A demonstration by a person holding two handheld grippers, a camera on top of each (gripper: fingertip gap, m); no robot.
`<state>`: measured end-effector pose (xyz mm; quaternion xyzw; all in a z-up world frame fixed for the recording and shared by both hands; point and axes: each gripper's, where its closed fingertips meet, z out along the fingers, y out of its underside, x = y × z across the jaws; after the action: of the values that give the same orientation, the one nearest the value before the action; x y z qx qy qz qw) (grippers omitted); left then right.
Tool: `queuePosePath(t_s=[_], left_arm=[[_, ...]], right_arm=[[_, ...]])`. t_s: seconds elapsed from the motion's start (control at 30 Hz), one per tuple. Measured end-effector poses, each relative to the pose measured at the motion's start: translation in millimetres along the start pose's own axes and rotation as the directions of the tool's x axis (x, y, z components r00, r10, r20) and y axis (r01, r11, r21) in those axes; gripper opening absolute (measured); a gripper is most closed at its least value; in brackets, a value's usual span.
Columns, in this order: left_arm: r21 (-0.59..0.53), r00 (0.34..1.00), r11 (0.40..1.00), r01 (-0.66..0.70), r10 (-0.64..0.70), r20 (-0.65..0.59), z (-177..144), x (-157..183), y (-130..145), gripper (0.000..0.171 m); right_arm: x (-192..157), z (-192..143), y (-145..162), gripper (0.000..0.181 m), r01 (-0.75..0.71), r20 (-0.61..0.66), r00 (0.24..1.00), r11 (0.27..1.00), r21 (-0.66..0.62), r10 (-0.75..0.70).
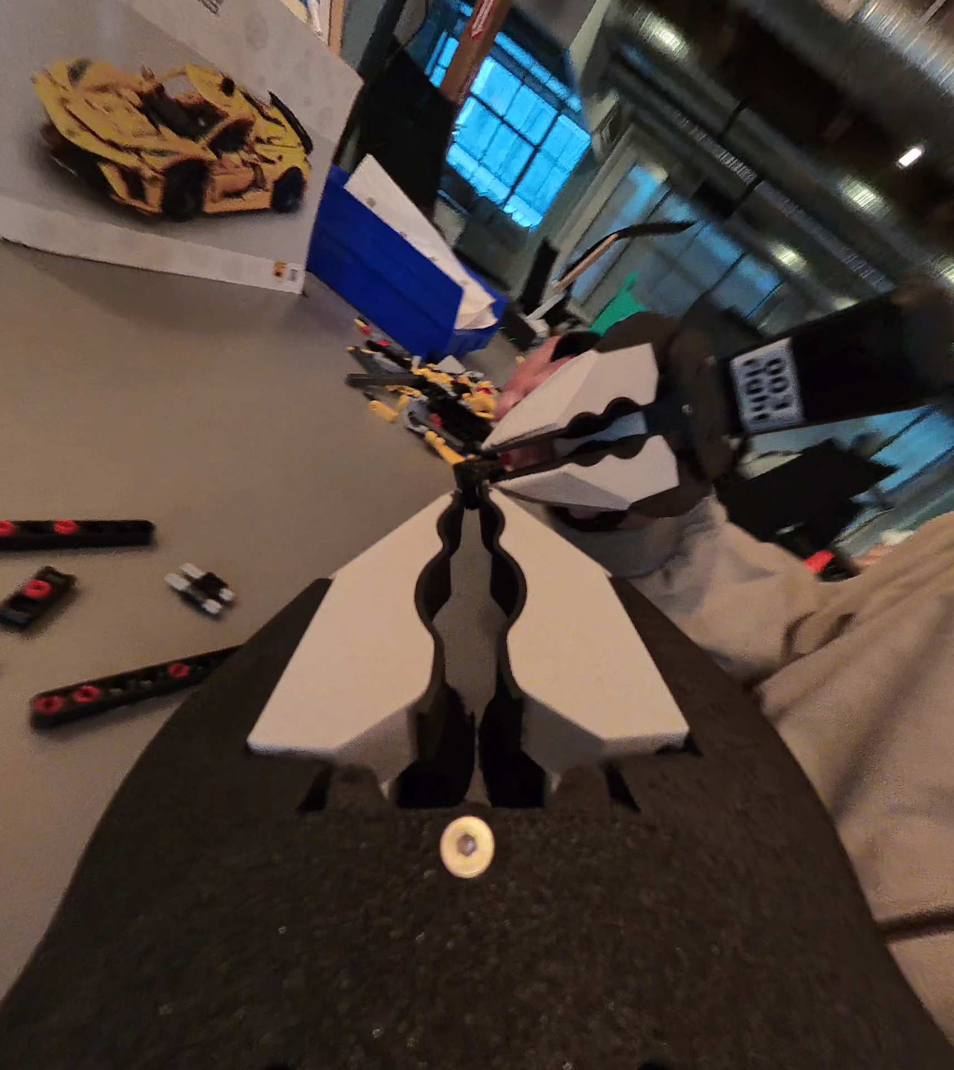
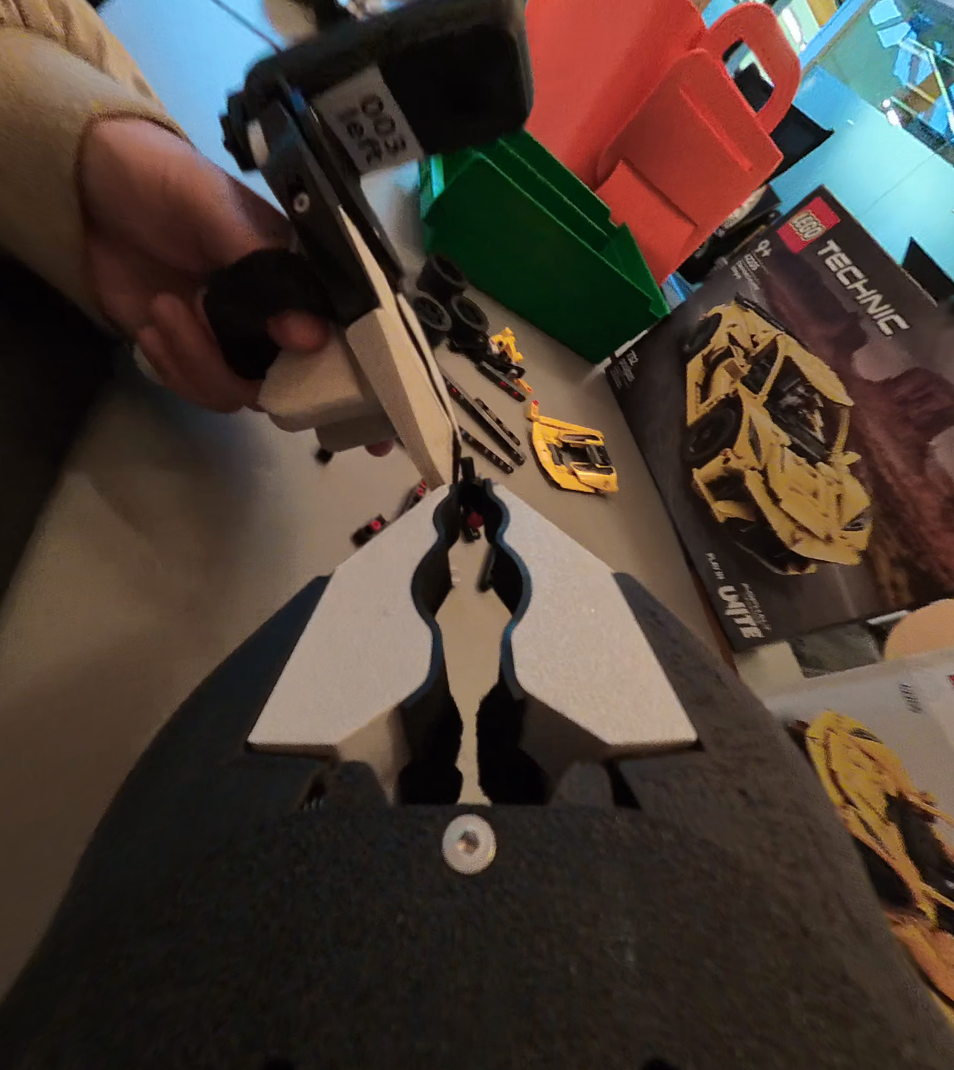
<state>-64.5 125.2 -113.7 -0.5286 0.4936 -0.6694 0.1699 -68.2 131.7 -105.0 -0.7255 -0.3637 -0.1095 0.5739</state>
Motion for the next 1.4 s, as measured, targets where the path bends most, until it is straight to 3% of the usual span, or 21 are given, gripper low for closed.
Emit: queuePosePath(t_s=[0.1,0.33,0.5,0.7,0.9,1.07,1.17,1.27,1.4], left_arm=[[-0.023,0.988,0.993,-0.117,0.119,0.096,3.2,-5.6,1.7,0.005],[-0.063,0.977,0.985,-0.161,0.168,0.133,5.2,-11.3,2.3,0.004],[-0.146,0.932,0.951,-0.274,0.3,0.204,5.4,-17.2,10.6,0.004],[-0.12,0.945,0.962,-0.244,0.263,0.196,4.0,-17.7,8.6,0.004],[-0.083,0.943,0.968,-0.237,0.25,0.22,4.0,-19.4,2.6,0.013],[-0.059,0.976,0.989,-0.135,0.143,0.163,3.0,-18.0,2.7,0.005],[-0.04,0.972,0.995,-0.088,0.095,0.216,3.2,-27.5,0.1,0.003],[-0.039,0.949,0.99,-0.139,0.144,0.279,1.7,-31.4,-3.4,0.003],[-0.039,0.949,0.993,-0.112,0.119,0.294,-0.9,-35.2,-0.1,0.004]], right_arm=[[0.1,1.8,4.4,0.007,0.036,-0.026,0.999,0.998,-0.045,-0.037],[1.1,2.2,11.7,0.008,-0.029,-0.027,0.999,0.998,-0.055,0.028],[-2.9,6.9,25.1,0.009,0.108,-0.067,0.991,0.982,-0.154,-0.119],[-0.3,9.5,26.1,0.007,0.144,-0.094,0.982,0.969,-0.2,-0.165],[1.5,8.9,25.8,0.007,0.047,-0.077,0.995,0.981,-0.189,-0.062],[0.6,10.8,24.8,0.007,0.031,-0.073,0.996,0.983,-0.179,-0.044],[6.0,16.0,27.9,0.007,0.069,-0.141,0.984,0.969,-0.238,-0.105],[10.6,18.3,25.2,0.007,0.109,-0.215,0.962,0.957,-0.268,-0.17],[8.0,21.8,26.0,0.007,0.181,-0.241,0.935,0.934,-0.308,-0.261]])
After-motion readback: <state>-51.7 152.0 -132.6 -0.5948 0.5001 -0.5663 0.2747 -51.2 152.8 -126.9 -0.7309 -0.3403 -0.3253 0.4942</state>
